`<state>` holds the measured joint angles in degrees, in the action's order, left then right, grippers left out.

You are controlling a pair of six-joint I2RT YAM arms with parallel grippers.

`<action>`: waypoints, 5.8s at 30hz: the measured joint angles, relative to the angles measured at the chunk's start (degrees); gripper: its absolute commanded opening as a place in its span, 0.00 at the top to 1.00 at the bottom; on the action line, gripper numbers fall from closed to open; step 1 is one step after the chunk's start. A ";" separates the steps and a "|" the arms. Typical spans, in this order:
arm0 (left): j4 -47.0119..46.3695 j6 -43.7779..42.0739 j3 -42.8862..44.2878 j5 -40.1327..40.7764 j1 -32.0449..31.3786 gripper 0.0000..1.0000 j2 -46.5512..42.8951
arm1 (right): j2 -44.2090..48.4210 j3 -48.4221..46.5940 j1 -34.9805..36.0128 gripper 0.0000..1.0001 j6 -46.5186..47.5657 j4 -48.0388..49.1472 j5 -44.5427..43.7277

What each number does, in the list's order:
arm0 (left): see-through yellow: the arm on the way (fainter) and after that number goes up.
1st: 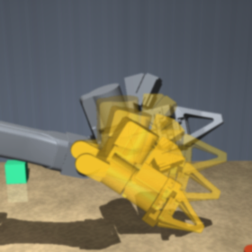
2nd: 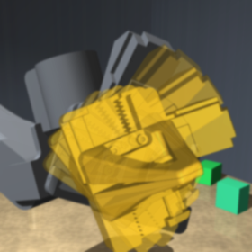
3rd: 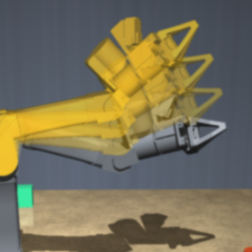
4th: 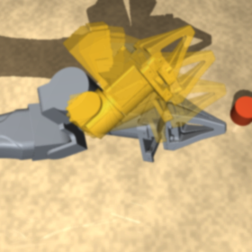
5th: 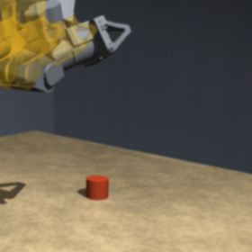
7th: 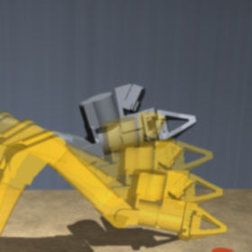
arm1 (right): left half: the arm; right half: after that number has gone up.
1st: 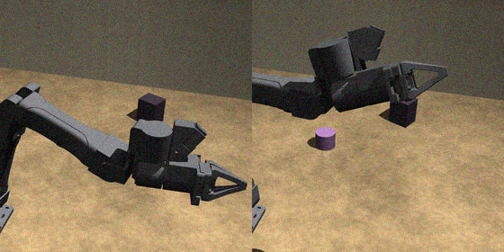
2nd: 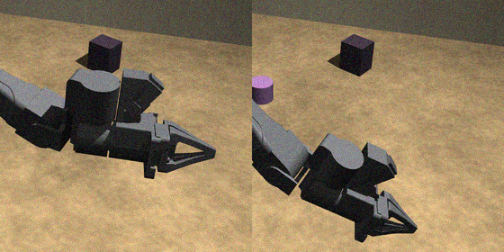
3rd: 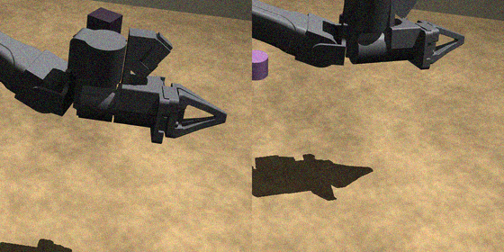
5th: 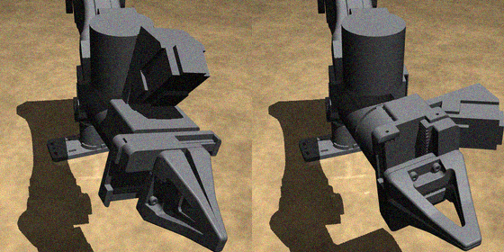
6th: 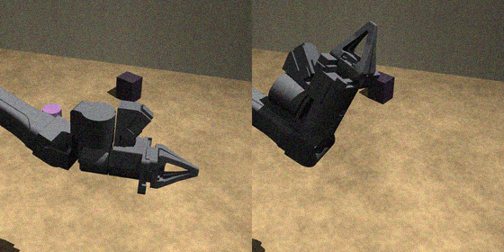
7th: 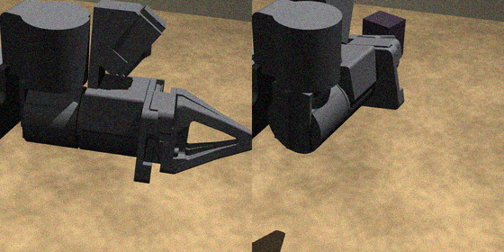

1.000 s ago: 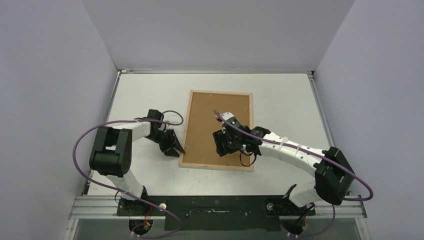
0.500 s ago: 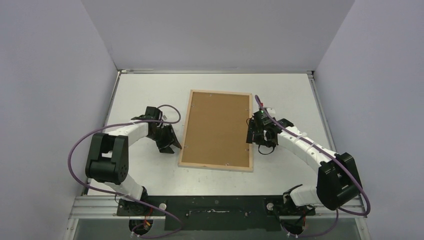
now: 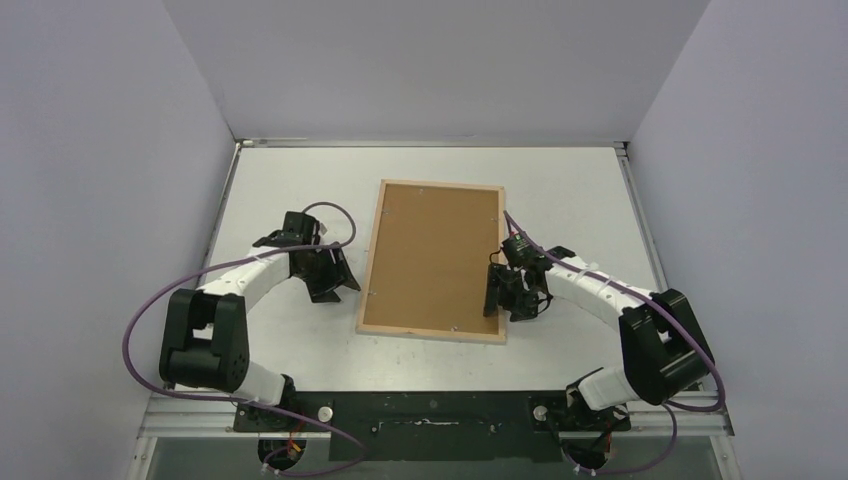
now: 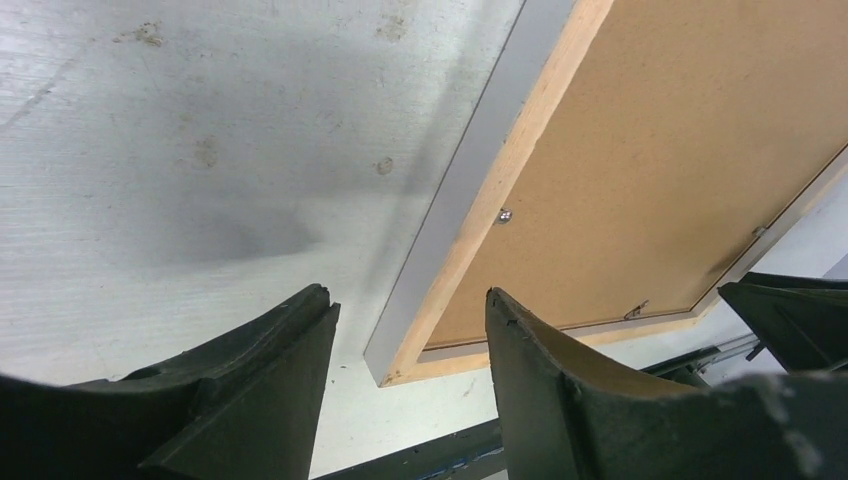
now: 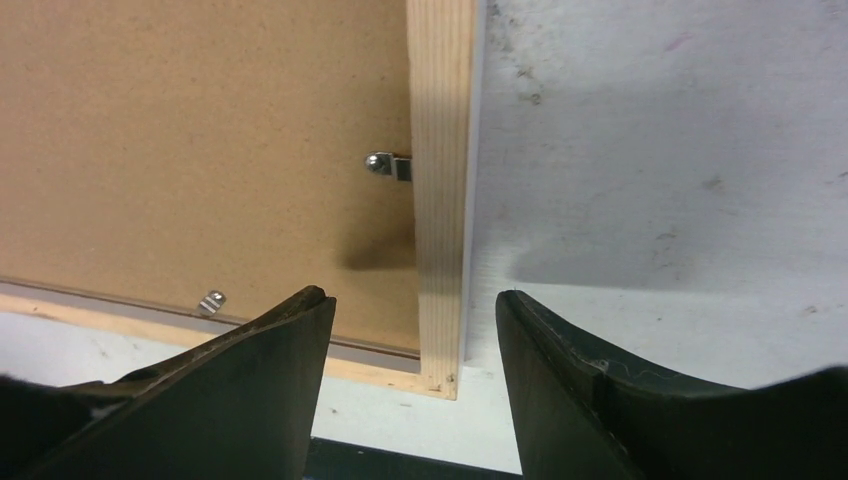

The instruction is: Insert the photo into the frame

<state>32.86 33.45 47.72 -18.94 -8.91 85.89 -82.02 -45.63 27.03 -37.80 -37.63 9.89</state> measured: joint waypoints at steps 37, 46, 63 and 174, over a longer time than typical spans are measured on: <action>1.62 12.66 -5.68 6.67 1.25 0.48 -5.38 | -14.69 -24.13 16.68 0.75 11.56 8.41 9.31; -0.11 12.90 -5.38 6.32 2.12 0.49 -1.64 | -30.73 -34.84 18.36 0.72 14.60 12.31 15.78; 1.97 11.06 -0.42 6.36 4.15 0.64 4.13 | -33.03 -38.71 18.80 0.70 15.72 12.70 15.56; 1.09 -5.29 24.68 -2.86 7.39 0.66 16.63 | -38.86 -36.72 20.70 0.50 0.48 42.18 29.00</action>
<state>33.95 28.16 72.40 -21.80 -1.52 102.52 -120.88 -82.35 47.72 -37.32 4.56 38.89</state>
